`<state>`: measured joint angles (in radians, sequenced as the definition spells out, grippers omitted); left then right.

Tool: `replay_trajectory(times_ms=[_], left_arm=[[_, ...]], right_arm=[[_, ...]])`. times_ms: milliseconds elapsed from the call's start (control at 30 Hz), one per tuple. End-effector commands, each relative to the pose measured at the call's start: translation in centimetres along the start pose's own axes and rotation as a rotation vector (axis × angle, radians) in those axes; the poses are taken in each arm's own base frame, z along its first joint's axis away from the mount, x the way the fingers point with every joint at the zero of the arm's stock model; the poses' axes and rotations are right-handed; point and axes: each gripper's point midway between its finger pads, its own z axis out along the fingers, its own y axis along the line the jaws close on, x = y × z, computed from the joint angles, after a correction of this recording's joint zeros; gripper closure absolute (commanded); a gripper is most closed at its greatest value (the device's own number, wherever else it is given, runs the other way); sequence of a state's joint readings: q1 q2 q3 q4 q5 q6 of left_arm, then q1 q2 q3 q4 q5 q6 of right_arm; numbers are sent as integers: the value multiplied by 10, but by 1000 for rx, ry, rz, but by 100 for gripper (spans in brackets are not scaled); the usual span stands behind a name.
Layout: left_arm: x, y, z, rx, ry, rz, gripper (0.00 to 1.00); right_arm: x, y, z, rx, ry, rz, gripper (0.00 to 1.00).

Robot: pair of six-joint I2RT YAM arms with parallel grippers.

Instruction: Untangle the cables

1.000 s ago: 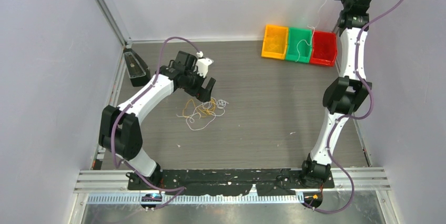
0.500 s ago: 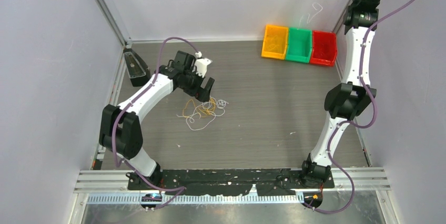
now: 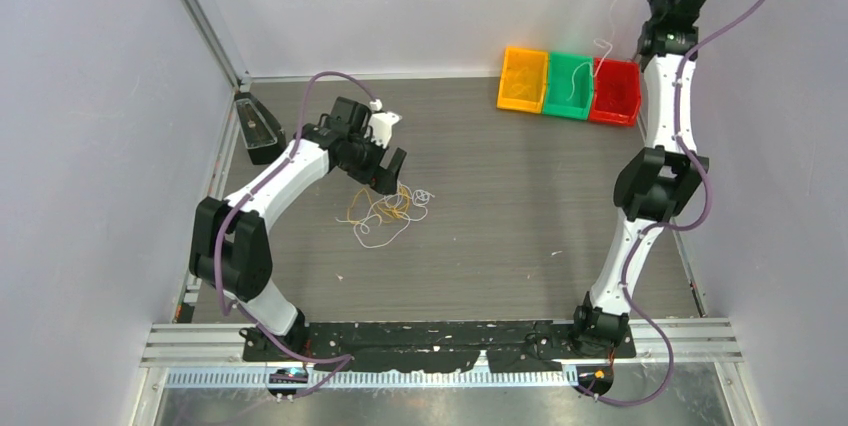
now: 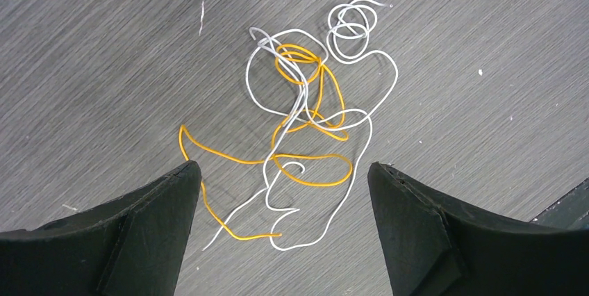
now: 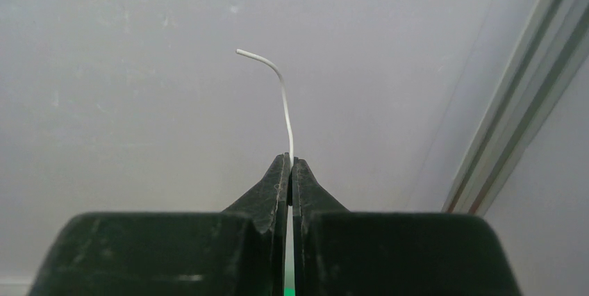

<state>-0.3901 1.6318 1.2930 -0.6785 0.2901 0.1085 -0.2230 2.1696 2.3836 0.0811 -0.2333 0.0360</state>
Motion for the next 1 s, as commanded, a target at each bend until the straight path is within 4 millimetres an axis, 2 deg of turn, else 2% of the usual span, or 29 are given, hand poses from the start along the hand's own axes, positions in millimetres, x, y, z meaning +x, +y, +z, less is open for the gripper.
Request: replay_trajectory(times_ms=[0, 167, 433, 600, 767, 967], left_arm=[[1, 0, -5, 8, 0, -14, 8], [2, 3, -9, -10, 4, 0, 8], [2, 9, -11, -24, 15, 10, 8], [0, 9, -9, -24, 17, 3, 8], [1, 9, -9, -18, 22, 7, 8], [6, 7, -8, -9, 30, 0, 8]], right_arm=[[62, 24, 9, -59, 88, -42, 95], [124, 35, 8, -76, 184, -64, 95], [187, 36, 3, -80, 301, -60, 95], [240, 44, -21, -107, 444, -28, 95], [291, 47, -48, -144, 593, -77, 95], [326, 51, -67, -196, 701, -135, 95]])
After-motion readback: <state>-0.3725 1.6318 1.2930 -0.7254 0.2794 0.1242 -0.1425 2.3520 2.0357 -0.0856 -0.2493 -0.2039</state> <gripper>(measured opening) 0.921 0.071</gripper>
